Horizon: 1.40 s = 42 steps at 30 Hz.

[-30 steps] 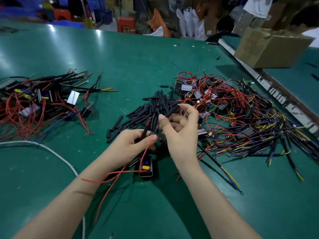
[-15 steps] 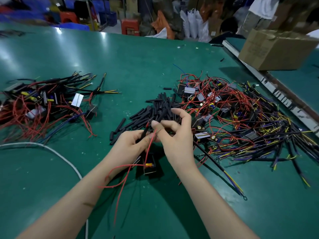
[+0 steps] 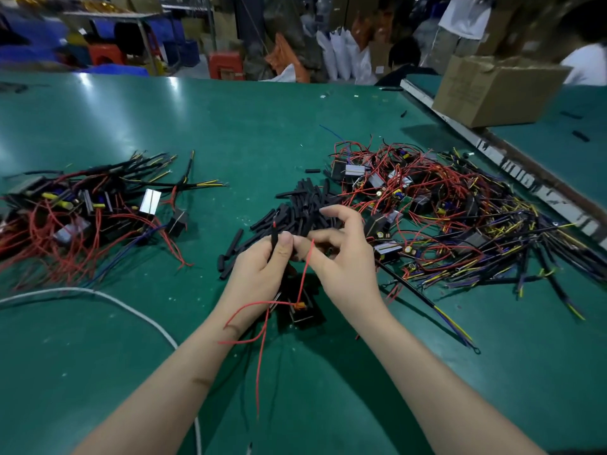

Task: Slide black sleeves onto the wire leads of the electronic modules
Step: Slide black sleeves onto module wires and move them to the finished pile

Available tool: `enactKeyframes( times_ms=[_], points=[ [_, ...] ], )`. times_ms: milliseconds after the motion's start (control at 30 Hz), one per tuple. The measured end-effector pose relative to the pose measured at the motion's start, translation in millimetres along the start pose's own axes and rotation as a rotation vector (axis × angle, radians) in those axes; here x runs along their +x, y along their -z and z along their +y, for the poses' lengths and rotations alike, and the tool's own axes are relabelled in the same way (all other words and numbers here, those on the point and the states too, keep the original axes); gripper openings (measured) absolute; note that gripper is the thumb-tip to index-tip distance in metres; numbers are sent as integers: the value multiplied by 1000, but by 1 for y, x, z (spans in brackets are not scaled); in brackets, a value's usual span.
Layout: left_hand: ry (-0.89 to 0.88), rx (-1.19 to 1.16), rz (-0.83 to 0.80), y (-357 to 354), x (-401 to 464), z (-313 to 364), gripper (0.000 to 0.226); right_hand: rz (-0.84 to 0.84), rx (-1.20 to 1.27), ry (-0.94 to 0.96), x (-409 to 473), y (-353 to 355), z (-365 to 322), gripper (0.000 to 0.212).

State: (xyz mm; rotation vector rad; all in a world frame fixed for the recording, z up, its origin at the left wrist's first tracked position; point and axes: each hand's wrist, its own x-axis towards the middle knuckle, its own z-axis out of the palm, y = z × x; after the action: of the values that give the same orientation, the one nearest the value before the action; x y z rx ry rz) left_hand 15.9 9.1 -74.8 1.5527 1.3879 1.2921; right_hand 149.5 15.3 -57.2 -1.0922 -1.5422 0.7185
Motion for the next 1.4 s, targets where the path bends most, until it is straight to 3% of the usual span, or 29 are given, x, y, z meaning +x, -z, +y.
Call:
enactKeyframes(
  times_ms=[300,467,600,733,1067,1233,1333,1400],
  points=[
    [-47,-57,20,2,-2,1,5,-199,-79,-103,-6,2,3,36],
    [-60,-61,36,3,-1,-1,6,-363,-82,-98,-2,12,-1,26],
    [-80,7,4,4,-1,-2,12,-213,55,-170,4,17,-8,6],
    [-80,74,-85,5,-2,2,15,-163,70,-155,6,19,-11,9],
    [-83,171,-193,6,-4,12,15,-150,217,-350,11,17,-6,11],
    [-50,161,-275,4,-6,16,21,14,195,-297,12,20,-7,16],
    [-32,168,-307,5,-7,19,31,-84,24,-189,10,18,-8,8],
    [-8,163,-324,7,-7,19,27,-122,57,-157,9,16,-10,7]
  ],
)
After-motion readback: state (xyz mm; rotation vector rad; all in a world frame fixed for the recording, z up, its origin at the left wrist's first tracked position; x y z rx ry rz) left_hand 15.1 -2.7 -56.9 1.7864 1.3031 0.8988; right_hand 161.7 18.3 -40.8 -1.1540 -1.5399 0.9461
